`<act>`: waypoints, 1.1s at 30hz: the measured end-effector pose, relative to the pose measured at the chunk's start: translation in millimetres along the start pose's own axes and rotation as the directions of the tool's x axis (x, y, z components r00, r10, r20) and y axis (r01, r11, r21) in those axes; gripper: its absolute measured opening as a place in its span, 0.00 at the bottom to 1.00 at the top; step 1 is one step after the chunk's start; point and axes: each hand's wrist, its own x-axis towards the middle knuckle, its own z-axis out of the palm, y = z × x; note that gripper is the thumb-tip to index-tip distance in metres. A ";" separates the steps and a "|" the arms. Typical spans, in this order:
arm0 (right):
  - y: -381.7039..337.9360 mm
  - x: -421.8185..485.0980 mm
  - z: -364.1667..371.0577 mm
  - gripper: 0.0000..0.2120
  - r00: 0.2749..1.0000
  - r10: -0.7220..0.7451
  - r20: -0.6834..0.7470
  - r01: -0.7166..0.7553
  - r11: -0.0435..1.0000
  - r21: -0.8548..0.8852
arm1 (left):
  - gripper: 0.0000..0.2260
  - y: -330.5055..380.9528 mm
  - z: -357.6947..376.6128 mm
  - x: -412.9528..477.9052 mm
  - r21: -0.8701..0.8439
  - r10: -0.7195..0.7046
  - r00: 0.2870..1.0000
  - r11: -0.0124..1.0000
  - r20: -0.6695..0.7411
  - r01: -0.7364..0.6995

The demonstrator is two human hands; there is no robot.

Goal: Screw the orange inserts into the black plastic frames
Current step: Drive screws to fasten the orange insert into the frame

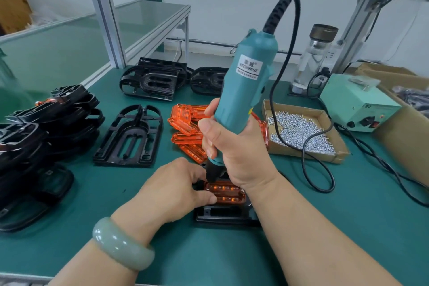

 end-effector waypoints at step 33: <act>-17.6 -26.4 -116.1 0.13 0.763 0.119 -0.635 0.344 0.757 0.555 | 0.19 5.1 -3.2 1.7 0.077 -0.120 0.992 0.990 0.046 0.116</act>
